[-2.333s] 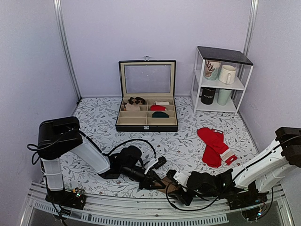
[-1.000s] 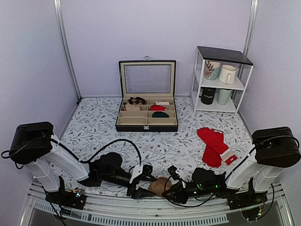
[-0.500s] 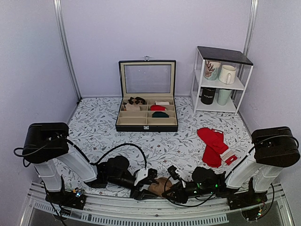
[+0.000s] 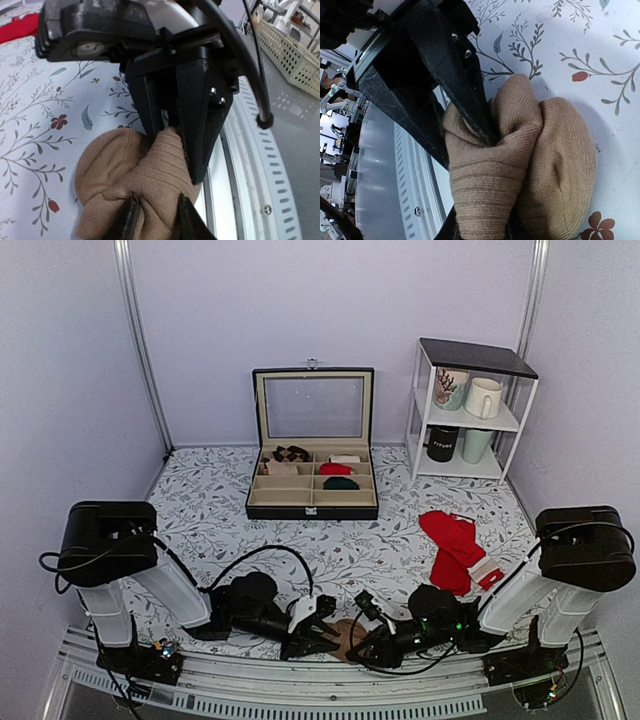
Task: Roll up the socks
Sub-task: Roll a pair of socks at the center of the board.
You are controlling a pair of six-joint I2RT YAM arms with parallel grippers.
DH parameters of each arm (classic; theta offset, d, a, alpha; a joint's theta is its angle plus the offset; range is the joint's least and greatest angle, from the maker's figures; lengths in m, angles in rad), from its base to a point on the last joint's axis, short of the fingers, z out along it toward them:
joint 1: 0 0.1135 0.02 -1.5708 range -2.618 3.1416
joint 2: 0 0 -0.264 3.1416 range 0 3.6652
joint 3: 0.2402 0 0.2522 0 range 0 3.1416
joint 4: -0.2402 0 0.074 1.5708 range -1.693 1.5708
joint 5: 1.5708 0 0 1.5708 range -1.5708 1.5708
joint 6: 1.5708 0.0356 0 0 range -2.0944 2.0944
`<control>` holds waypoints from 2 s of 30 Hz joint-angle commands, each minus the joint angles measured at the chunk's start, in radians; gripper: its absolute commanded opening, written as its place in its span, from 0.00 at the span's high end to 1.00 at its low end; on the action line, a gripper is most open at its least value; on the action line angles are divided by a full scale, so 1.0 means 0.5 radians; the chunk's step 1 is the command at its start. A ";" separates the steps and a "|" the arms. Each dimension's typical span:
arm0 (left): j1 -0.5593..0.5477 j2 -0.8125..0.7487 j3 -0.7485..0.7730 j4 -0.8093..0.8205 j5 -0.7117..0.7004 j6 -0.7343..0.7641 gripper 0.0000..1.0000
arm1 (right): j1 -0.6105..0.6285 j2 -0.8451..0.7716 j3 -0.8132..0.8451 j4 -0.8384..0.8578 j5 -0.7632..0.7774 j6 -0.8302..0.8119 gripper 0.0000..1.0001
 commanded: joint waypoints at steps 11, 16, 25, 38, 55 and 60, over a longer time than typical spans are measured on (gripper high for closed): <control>-0.079 -0.359 -0.330 0.019 -0.158 0.024 0.68 | -0.043 0.186 0.011 -0.711 -0.034 -0.058 0.81; -0.074 -0.595 -0.292 -0.066 -0.195 0.085 0.66 | -0.045 0.188 0.024 -0.738 -0.031 -0.075 0.81; -0.059 -0.389 -0.229 -0.076 -0.094 0.094 0.66 | -0.053 0.193 0.031 -0.739 -0.031 -0.091 0.81; -0.040 -0.062 -0.132 0.055 -0.006 0.032 0.01 | -0.062 0.188 0.031 -0.759 -0.048 -0.097 0.82; -0.048 0.058 -0.059 -0.270 0.090 -0.018 0.85 | -0.067 0.222 0.066 -0.788 -0.067 -0.105 0.83; -0.049 0.041 -0.073 -0.372 0.092 -0.085 1.00 | -0.074 0.217 0.075 -0.834 -0.074 -0.105 0.83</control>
